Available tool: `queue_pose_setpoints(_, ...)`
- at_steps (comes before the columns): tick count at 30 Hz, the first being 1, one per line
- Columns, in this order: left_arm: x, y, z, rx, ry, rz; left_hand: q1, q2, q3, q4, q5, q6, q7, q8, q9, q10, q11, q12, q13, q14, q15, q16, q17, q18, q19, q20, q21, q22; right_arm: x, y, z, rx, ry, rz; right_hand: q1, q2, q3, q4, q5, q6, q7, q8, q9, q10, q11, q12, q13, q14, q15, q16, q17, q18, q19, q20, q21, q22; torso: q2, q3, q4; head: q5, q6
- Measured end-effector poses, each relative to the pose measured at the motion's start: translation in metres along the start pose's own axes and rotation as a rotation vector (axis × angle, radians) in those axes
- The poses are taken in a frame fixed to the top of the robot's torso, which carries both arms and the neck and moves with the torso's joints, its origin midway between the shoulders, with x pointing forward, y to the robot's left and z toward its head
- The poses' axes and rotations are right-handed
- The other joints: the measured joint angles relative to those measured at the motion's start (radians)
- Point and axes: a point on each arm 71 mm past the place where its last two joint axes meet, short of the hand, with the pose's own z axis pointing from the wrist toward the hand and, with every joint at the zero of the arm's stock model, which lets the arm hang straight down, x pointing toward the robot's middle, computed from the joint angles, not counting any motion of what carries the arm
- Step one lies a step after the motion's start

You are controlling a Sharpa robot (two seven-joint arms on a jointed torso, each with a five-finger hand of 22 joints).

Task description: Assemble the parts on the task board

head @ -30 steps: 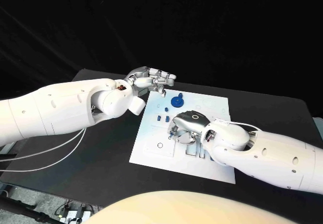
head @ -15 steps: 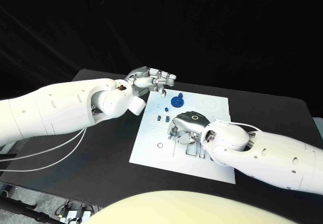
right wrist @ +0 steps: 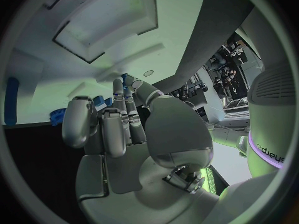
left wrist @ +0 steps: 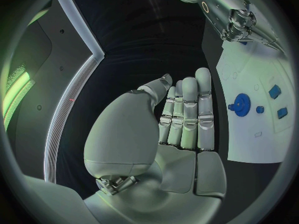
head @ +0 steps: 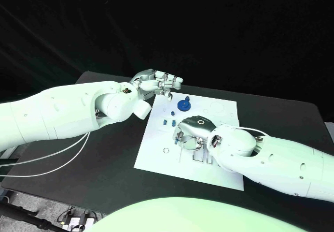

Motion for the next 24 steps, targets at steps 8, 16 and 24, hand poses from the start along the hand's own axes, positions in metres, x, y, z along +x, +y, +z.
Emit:
queue_pose_setpoints(8, -0.0001, 0.0001, -0.0001, -0.002, 0.0, 0.0, 0.0, 0.0, -0.002, 0.002, 0.0, 0.0, 0.0, 0.0, 0.0, 0.0, 0.0, 0.0, 0.0, 0.003, 0.001, -0.004, -0.001, 0.0, 0.0, 0.0, 0.0, 0.0, 0.0007, 0.0004, 0.0006, -0.001, 0.008, -0.001, 0.0, 0.0, 0.003, 0.003, 0.0, 0.002, 0.003, 0.0, 0.0, 0.0, 0.0, 0.0, 0.0, 0.0, 0.0, 0.0, 0.0, 0.0, 0.0, 0.0, -0.004, 0.0, 0.0, 0.0, -0.0001, 0.001, 0.0)
queue_pose_setpoints(16, -0.0004, 0.0003, -0.0002, -0.004, 0.0, 0.0, 0.0, 0.0, -0.003, 0.003, 0.0, 0.0, 0.0, 0.0, -0.001, 0.0, 0.0, 0.0, 0.001, 0.007, 0.0, -0.008, -0.004, 0.0, 0.0, 0.0, 0.0, -0.001, 0.001, 0.0008, 0.001, -0.002, 0.014, -0.004, -0.019, -0.019, -0.005, 0.012, 0.001, -0.001, 0.008, -0.002, 0.004, -0.004, 0.004, -0.004, 0.001, 0.0, 0.0, 0.0, 0.0, 0.0, -0.004, -0.004, -0.016, 0.0, -0.001, -0.0001, -0.0005, -0.001, 0.0)
queue_pose_setpoints(24, -0.0006, 0.0004, -0.0003, -0.006, 0.0, 0.0, 0.0, 0.0, -0.003, 0.003, 0.0, 0.0, 0.0, 0.0, -0.001, 0.0, 0.0, 0.0, 0.001, 0.007, 0.0, -0.008, -0.004, 0.0, 0.0, 0.0, 0.0, -0.001, 0.0038, -0.0005, 0.0008, 0.001, 0.029, -0.006, -0.058, -0.076, -0.045, 0.042, 0.003, -0.074, 0.028, -0.037, -0.011, -0.106, 0.033, -0.042, -0.022, 0.0, 0.015, -0.031, -0.018, 0.0, -0.043, 0.013, -0.098, 0.001, -0.001, -0.0004, -0.0008, -0.001, 0.0)
